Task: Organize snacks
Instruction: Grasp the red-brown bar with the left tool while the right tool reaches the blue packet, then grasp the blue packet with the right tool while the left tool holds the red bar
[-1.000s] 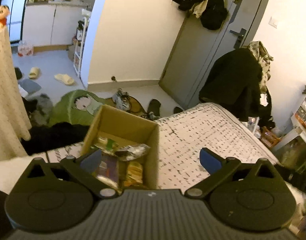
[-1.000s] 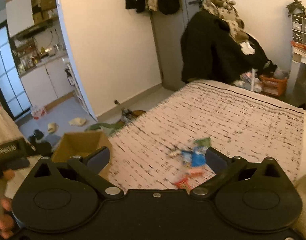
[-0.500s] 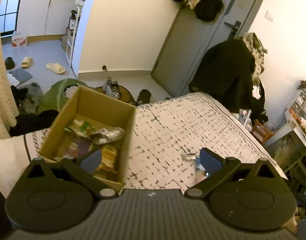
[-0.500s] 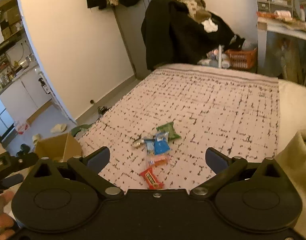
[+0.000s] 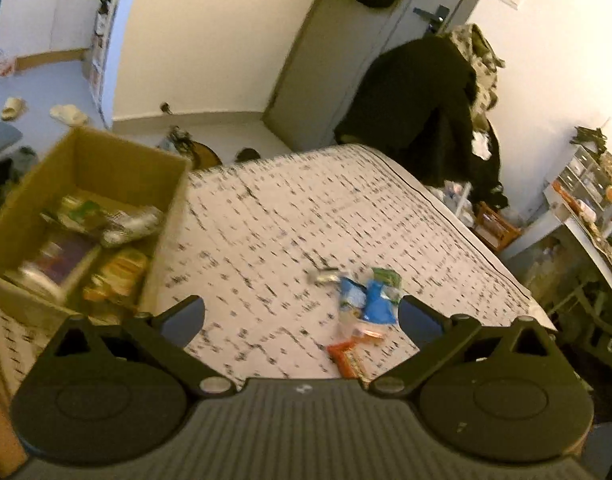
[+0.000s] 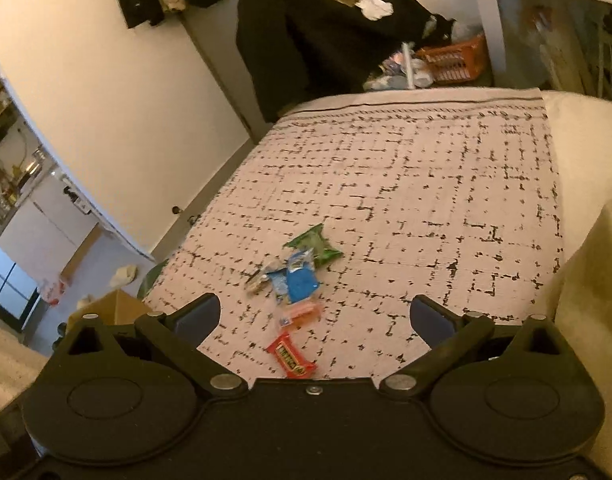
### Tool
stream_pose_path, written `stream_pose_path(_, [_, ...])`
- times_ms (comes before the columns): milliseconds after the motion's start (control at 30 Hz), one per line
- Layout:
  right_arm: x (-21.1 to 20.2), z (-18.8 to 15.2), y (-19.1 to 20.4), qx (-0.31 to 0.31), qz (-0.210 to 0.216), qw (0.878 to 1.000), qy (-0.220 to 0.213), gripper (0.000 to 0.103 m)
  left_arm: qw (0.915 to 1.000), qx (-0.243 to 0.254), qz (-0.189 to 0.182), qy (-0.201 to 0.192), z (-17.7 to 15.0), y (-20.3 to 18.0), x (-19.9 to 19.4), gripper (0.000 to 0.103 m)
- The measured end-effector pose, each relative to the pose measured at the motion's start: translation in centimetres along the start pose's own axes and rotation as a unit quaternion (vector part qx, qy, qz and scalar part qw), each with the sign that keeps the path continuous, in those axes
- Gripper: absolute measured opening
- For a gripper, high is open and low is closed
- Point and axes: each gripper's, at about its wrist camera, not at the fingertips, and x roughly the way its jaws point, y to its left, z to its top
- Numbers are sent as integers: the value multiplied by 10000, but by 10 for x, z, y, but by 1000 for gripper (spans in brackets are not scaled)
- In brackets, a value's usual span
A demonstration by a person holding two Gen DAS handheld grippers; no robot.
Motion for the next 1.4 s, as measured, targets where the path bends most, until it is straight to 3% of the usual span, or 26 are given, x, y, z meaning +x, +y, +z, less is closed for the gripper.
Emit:
stream_pose_path(233, [22,4,-8,236,32,9995,218,86,9995,-32,-234,189,-11,-14,32,94])
stream_pose_path(433, [42,7,-7,211,-40,9990,392,81,9963,-178,-399,737,-22,-18,70,86])
stream_pose_path(600, [57,8,-16,417,-69,9977,530,72,9848,-512,-583,1556,-40,-19,110,66])
stream_pose_path(767, [69,8,-14,369,11,9975,607,67,9820,-503,-538,1738,-50,-26,134,60])
stream_pose_path(933, [96,12,-4,93,78,9968,784,60,9844,-554,-229,1653,-50,-34,150,55])
stream_pose_path(1000, [106,14,0,-2,108,9966,813,60,9852,-449,135,1646,-47,-42,155,43])
stream_pose_path(1033, [112,16,1,-29,145,9964,839,60,9848,-387,368,1652,-46,-45,157,26])
stream_pose_path(1067, [117,17,3,-36,175,9962,856,60,9832,-407,576,1683,-44,-46,159,17])
stream_pose_path(1400, [159,23,29,-567,380,9934,923,60,9802,-750,999,1539,-22,-12,153,17])
